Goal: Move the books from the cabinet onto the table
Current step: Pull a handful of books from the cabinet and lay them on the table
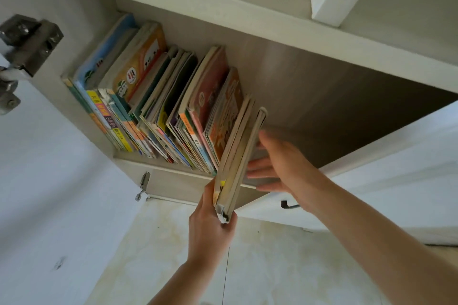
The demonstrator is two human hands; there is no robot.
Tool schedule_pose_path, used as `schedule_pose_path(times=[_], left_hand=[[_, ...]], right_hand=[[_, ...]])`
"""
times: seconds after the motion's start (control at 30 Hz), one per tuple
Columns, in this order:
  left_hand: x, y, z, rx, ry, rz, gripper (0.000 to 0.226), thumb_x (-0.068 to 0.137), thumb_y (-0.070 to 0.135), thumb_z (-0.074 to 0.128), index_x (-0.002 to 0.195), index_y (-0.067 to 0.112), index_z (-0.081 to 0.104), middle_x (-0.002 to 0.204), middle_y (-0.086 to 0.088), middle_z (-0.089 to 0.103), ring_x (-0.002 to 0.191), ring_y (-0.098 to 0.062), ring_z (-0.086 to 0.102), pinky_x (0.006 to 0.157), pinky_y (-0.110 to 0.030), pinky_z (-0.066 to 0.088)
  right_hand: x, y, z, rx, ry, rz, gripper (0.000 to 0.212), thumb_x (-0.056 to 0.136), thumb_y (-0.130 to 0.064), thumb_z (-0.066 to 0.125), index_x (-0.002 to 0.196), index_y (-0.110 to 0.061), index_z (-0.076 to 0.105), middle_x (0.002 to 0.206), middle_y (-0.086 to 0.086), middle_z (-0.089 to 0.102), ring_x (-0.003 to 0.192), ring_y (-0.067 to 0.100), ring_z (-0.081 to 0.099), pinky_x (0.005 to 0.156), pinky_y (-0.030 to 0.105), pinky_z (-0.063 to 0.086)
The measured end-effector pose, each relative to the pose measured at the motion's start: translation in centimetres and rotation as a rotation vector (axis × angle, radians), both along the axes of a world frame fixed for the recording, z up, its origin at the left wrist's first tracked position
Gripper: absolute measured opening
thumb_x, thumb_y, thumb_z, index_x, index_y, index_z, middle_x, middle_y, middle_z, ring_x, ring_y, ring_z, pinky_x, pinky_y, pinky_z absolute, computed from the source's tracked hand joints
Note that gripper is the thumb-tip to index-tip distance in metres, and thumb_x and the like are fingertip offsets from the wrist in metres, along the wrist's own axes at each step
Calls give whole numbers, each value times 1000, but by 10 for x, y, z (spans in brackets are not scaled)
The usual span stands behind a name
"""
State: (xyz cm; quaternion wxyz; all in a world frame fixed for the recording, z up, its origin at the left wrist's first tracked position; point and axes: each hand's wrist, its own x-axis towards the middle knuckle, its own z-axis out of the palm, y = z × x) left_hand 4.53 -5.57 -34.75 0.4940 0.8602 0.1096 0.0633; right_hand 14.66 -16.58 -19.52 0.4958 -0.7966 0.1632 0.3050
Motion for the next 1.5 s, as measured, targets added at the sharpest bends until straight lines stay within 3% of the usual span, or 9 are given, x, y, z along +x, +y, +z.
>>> schedule_pose_path(times=[0.07,0.13,0.37,0.57,0.77,0.9,1.07,1.33,1.5], left_hand=[[-3,4,-4,-29,-1,-9,64,72,13,78,131,13,52,93,18,59,67,8,57,64,-11,53],[-3,8,-5,-38,-25,-22,62,73,19,77,130,12,54,96,20,57,71,15,54,64,-11,55],[1,27,-18,-24,4,-42,21,74,27,73,82,9,67,59,9,50,50,-1,53,49,-8,42],[6,36,-30,-194,22,5,30,80,26,74,90,-1,66,73,-8,68,65,-26,64,54,-13,47],[8,36,-27,-360,67,101,23,74,29,77,76,13,60,64,7,68,63,-10,67,61,-26,52],[11,37,-9,-371,58,57,29,76,-10,69,59,-2,46,40,12,45,41,0,43,50,-6,35],[29,64,6,-444,99,-14,55,69,-17,71,51,20,35,41,12,40,42,0,40,49,-11,39],[-2,103,61,-907,346,-35,55,58,2,69,111,9,56,93,-14,66,87,-29,63,69,-33,55],[-60,109,125,-1107,421,-2,34,72,15,65,105,22,60,97,-5,74,86,-25,71,71,-35,59]], right_hand=[[14,-11,-11,-4,-12,-65,17,100,-24,48,116,-19,53,103,9,73,88,18,72,80,39,59],[26,-18,-22,-39,-56,-71,45,93,-3,56,131,-24,43,117,9,65,99,21,68,85,42,58],[48,-2,-49,-64,-352,183,67,79,18,59,135,-13,39,128,7,51,130,20,46,107,29,41],[59,-2,-57,-168,-314,364,88,75,4,75,144,-20,27,143,7,44,134,22,42,110,39,38],[60,-1,-69,-294,-281,368,99,65,-5,85,142,-20,26,137,10,48,127,27,48,106,47,43],[49,-9,-66,-194,-328,256,87,67,-1,83,136,-19,33,126,5,52,124,22,50,103,39,46],[44,-9,-69,-166,-388,217,86,66,-4,85,134,-17,34,120,1,49,114,16,50,92,29,44],[-10,-10,-23,-27,-324,93,76,68,-17,86,129,-20,41,113,-5,58,101,12,59,71,16,49],[-76,-4,23,222,-225,-35,52,79,-24,78,118,-27,45,111,0,65,90,18,72,70,28,60]])
